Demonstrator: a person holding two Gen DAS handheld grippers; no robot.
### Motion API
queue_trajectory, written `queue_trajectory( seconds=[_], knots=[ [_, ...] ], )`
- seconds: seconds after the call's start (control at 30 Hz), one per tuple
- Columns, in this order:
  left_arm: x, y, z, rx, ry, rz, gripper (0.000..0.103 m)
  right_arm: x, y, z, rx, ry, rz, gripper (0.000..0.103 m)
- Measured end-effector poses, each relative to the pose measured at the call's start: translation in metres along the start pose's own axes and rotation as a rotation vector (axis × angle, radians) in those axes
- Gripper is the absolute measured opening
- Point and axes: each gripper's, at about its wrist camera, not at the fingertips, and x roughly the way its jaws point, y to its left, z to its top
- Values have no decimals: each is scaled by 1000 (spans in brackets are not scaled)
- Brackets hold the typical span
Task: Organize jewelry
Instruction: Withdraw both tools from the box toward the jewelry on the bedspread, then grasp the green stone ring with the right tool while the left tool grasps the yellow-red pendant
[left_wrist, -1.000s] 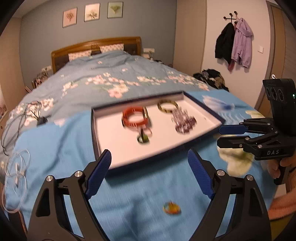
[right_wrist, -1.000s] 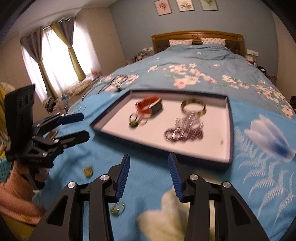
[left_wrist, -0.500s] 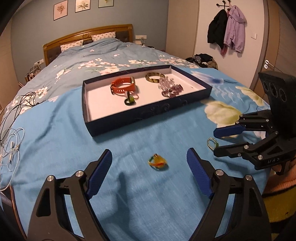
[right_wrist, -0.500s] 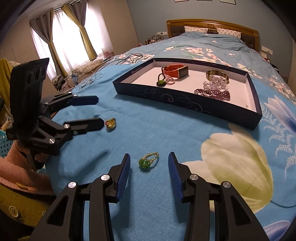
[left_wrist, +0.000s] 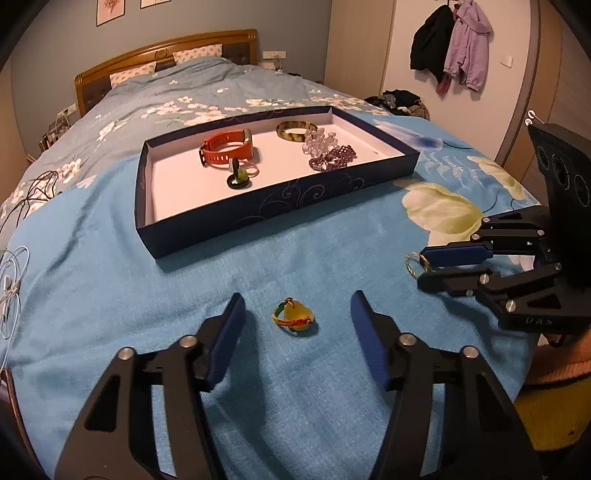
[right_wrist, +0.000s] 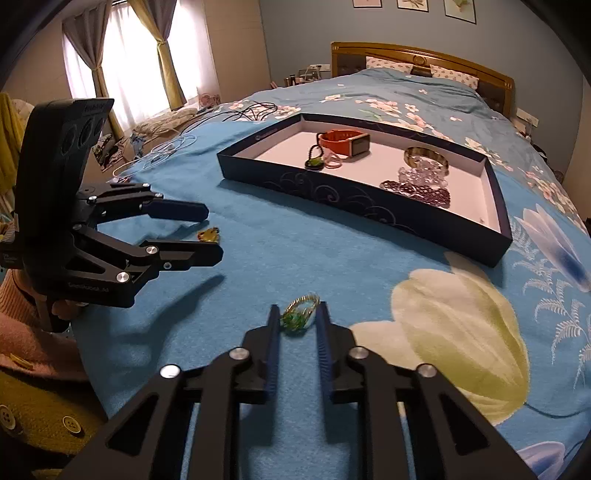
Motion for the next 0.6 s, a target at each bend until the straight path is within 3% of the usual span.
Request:
queue_trajectory(
  seconds=[0.17, 0.4, 0.6],
  knots=[
    [4, 3, 1, -21, 19, -5, 38, 0, -5, 1, 12, -3, -4, 13],
    [5, 5, 1, -27, 22, 6, 31, 0, -9, 3, 28, -4, -15, 16],
    [5, 5, 1, -33, 21, 20, 31, 2, -12, 6, 37, -6, -25, 16]
  ],
)
